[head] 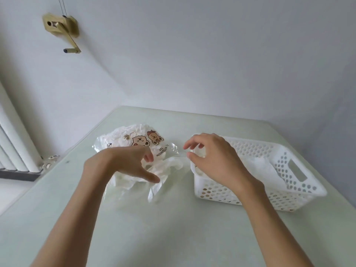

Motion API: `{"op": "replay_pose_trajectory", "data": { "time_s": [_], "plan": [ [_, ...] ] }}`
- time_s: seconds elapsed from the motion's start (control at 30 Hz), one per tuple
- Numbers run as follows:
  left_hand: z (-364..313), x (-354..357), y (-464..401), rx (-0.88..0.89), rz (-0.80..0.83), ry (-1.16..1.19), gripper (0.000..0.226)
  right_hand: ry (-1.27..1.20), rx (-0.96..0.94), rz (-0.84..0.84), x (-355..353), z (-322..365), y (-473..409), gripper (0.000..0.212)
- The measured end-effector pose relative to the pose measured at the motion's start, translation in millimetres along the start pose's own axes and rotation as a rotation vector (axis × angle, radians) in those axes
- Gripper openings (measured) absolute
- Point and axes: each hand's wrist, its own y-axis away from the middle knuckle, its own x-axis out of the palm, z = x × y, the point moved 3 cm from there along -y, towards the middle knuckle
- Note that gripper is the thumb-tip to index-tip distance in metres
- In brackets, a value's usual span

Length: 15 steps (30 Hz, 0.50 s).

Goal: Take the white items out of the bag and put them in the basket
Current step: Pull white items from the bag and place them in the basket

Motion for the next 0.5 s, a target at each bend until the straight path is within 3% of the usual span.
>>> {"op": "replay_pose_trajectory", "data": {
  "time_s": [0.07, 0.2, 0.27, 0.33, 0.5],
  "plan": [
    [1.2, 4.5, -10.7, -0.023, 0.032, -0.038, 0.05, 0.023, -0.05, -0.021, 10.3, 14.2, -5.2, 0.013],
    [11.9, 0.8, -24.2, -0.026, -0.026, 0.11, 0.017, 0.145, -0.128, -0.046, 33.5, 31.5, -6.9, 0.015],
    [24.0, 0.7, -26.3, -0.02, -0.021, 0.178, 0.012, 0.229, -0.128, -0.128, 46.5, 38.2, -5.3, 0.029],
    [29.6, 0.1, -27.0, -0.009, -0.032, 0.234, 0.018, 0.287, -0.111, -0.171, 60.6, 40.2, -3.4, 0.037],
    [29.8, 0.0, -25.5, -0.003, -0.037, 0.304, 0.031, 0.484, -0.1, -0.084, 84.8, 32.5, -0.8, 0.028]
  ]
}}
